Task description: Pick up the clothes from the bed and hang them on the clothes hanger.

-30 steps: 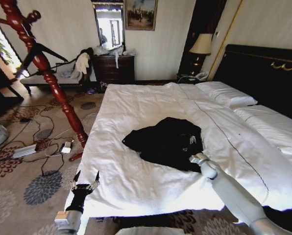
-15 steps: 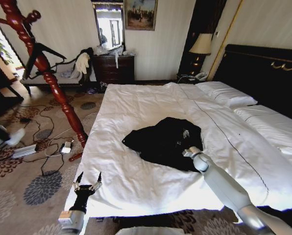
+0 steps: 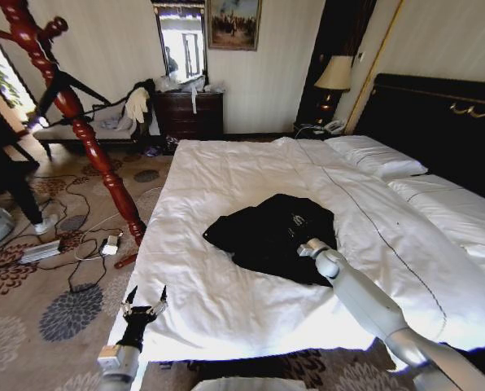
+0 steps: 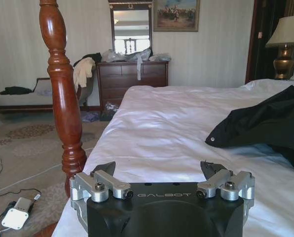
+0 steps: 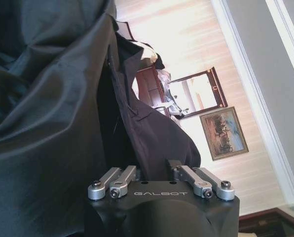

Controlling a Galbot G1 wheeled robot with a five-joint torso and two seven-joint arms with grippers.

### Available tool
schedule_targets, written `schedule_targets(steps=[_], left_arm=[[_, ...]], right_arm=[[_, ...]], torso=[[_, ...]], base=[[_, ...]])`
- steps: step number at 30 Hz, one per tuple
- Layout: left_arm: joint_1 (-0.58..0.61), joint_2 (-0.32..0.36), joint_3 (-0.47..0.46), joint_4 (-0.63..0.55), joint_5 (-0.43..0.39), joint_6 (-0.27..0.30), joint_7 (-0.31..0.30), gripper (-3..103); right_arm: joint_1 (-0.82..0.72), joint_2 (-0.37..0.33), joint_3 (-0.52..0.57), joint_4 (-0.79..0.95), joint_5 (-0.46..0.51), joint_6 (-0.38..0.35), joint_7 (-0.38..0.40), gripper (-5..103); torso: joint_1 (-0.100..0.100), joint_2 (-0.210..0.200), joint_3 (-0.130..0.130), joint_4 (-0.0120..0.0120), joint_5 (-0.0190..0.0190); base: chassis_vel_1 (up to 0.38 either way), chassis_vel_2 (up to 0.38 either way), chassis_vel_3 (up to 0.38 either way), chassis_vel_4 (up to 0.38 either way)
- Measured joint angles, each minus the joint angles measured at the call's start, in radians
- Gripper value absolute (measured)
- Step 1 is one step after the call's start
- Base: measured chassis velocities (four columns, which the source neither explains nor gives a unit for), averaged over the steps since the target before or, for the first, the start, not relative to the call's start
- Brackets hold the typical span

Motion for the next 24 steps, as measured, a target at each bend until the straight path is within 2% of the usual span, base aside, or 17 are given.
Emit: schedule_targets(steps=[1, 3, 6, 8, 10, 11, 12, 14, 15, 16, 17, 18, 20, 22, 24], left_arm=[[0.0, 0.0, 0.0, 0.0, 0.0, 0.0, 0.0, 97], [-0.013, 0.027, 0.009, 0.005, -0.03, 0.012, -0.006, 97], [-0.073, 0.117, 0.04, 0.017, -0.169, 0.068, -0.038, 96], [-0.082, 0.129, 0.044, 0.017, -0.19, 0.077, -0.044, 96], [-0.169, 0.198, 0.083, 0.019, -0.379, 0.15, -0.101, 95], [-0.169, 0.198, 0.083, 0.019, -0.379, 0.15, -0.101, 95], [-0.234, 0.234, 0.121, 0.02, -0.505, 0.188, -0.145, 95], [-0.36, 0.284, 0.191, 0.036, -0.673, 0.228, -0.201, 94], [-0.398, 0.295, 0.212, 0.046, -0.717, 0.237, -0.212, 94], [-0.398, 0.295, 0.212, 0.046, -0.717, 0.237, -0.212, 94], [-0.449, 0.308, 0.241, 0.064, -0.775, 0.251, -0.228, 94], [-0.556, 0.325, 0.294, 0.112, -0.869, 0.272, -0.247, 93], [-0.683, 0.327, 0.365, 0.193, -0.927, 0.282, -0.251, 93], [-0.728, 0.324, 0.395, 0.234, -0.948, 0.286, -0.251, 93], [-0.853, 0.292, 0.481, 0.363, -0.988, 0.295, -0.243, 93]], right_arm=[[0.0, 0.0, 0.0, 0.0, 0.0, 0.0, 0.0, 28], [-0.006, -0.007, -0.001, 0.008, 0.026, -0.002, 0.005, 18], [-0.026, -0.031, 0.004, 0.038, 0.064, -0.014, 0.021, 3], [-0.029, -0.034, 0.006, 0.041, 0.066, -0.015, 0.022, 3], [-0.04, -0.055, 0.014, 0.06, 0.083, -0.023, 0.028, 1], [-0.04, -0.055, 0.014, 0.06, 0.083, -0.023, 0.028, 1], [-0.042, -0.064, 0.016, 0.068, 0.096, -0.032, 0.032, 0], [-0.042, -0.076, 0.016, 0.075, 0.113, -0.042, 0.036, 0], [-0.042, -0.08, 0.016, 0.077, 0.117, -0.044, 0.036, 0], [-0.042, -0.08, 0.016, 0.077, 0.117, -0.044, 0.036, 0], [-0.041, -0.086, 0.015, 0.081, 0.125, -0.049, 0.038, 0], [-0.041, -0.098, 0.013, 0.093, 0.141, -0.059, 0.039, 0], [-0.043, -0.115, 0.011, 0.111, 0.161, -0.071, 0.04, 0], [-0.045, -0.121, 0.011, 0.118, 0.169, -0.078, 0.041, 0], [-0.057, -0.141, 0.013, 0.138, 0.191, -0.093, 0.045, 0]], torso=[[0.0, 0.0, 0.0, 0.0, 0.0], [0.0, 0.0, 0.0, -0.0001, -0.0001], [0.0, 0.0, 0.0, -0.0004, -0.0002], [0.0, 0.0, 0.0, -0.0004, -0.0002], [0.0, 0.0, 0.0, -0.0001, 0.0002], [0.0, 0.0, 0.0, -0.0001, 0.0002], [0.0, 0.0, 0.0, -0.0006, -0.0002], [0.0, 0.0, 0.0, -0.0005, 0.0002], [0.0, 0.0, 0.0, -0.0003, 0.0002], [0.0, 0.0, 0.0, -0.0003, 0.0002], [0.0, 0.0, 0.0, -0.0004, 0.0001], [0.0, 0.0, 0.0, -0.0005, -0.0001], [0.0, 0.0, 0.0, -0.0005, 0.0001], [0.0, 0.0, 0.0, -0.0003, 0.0001], [0.0, 0.0, 0.0, -0.0001, 0.0002]], base=[[0.0, 0.0, 0.0, 0.0], [0.0, 0.0, 0.0, 0.0], [0.0, 0.0, 0.0, 0.0], [0.0, 0.0, 0.0, 0.0], [0.0, 0.0, 0.0, 0.0], [0.0, 0.0, 0.0, 0.0], [0.0, 0.0, 0.0, 0.0], [0.0, 0.0, 0.0, 0.0], [0.0, 0.0, 0.0, 0.0], [0.0, 0.0, 0.0, 0.0], [0.0, 0.0, 0.0, 0.0], [0.0, 0.0, 0.0, 0.0], [0.0, 0.0, 0.0, 0.0], [0.0, 0.0, 0.0, 0.0], [0.0, 0.0, 0.0, 0.0]])
